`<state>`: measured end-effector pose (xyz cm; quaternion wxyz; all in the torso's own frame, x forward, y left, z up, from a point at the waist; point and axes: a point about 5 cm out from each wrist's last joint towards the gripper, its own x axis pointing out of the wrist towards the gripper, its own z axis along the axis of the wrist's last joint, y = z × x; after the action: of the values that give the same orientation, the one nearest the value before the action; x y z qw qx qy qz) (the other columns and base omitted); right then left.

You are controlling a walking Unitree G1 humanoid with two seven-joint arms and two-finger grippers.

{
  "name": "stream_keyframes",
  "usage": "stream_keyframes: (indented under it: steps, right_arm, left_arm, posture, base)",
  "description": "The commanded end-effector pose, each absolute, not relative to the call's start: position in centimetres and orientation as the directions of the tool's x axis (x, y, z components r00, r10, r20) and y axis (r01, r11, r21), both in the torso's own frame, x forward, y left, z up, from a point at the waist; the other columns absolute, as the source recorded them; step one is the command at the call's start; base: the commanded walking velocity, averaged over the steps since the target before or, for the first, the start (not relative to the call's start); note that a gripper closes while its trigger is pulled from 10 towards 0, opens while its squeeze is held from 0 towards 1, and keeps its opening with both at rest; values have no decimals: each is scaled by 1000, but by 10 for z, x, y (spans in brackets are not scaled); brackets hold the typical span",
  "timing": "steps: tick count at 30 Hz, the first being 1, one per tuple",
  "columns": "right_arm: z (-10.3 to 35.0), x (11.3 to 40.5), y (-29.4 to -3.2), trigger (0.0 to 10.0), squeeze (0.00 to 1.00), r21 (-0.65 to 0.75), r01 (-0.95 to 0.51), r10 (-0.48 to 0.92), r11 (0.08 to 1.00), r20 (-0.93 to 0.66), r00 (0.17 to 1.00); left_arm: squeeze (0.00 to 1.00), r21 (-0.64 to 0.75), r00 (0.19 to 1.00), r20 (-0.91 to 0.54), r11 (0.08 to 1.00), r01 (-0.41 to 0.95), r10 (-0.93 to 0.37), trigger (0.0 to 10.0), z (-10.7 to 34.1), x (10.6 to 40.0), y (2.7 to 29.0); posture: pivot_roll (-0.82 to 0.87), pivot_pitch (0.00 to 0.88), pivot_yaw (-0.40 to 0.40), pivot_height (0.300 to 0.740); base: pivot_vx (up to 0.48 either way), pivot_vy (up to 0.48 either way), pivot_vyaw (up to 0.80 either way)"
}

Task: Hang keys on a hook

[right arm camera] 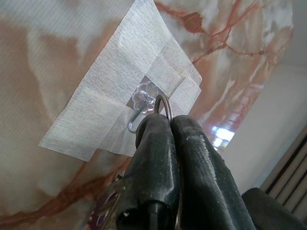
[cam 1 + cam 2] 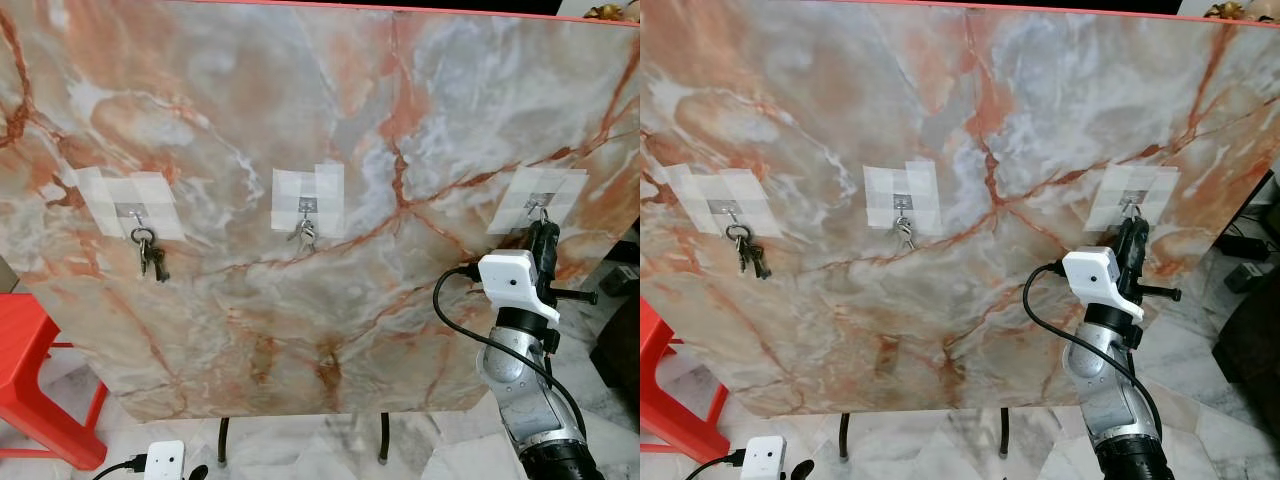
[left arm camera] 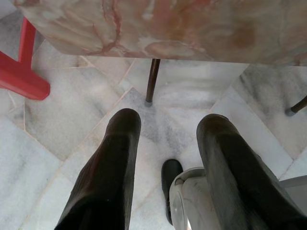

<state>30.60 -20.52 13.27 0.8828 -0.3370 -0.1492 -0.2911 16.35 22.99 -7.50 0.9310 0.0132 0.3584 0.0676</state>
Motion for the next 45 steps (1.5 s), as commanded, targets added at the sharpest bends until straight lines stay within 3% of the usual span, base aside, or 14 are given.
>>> stream_keyframes:
  steps: [1,45]
  right_arm:
    - [134,306,-209,10000,0,-497,632,-437,595,459,773]
    - [125,314,-209,10000,0,-566,568,-416,598,386,823]
  left_arm:
    - [0,71,729,-670,990,-122,138,10000,-77,160,229]
    - [0,72,742,-658,991,-111,131,10000,-75,163,227]
  posture:
    - [75,36,-90,709]
    - [73,40,-90,709]
  base:
    - [0,0,0]
    - [0,0,0]
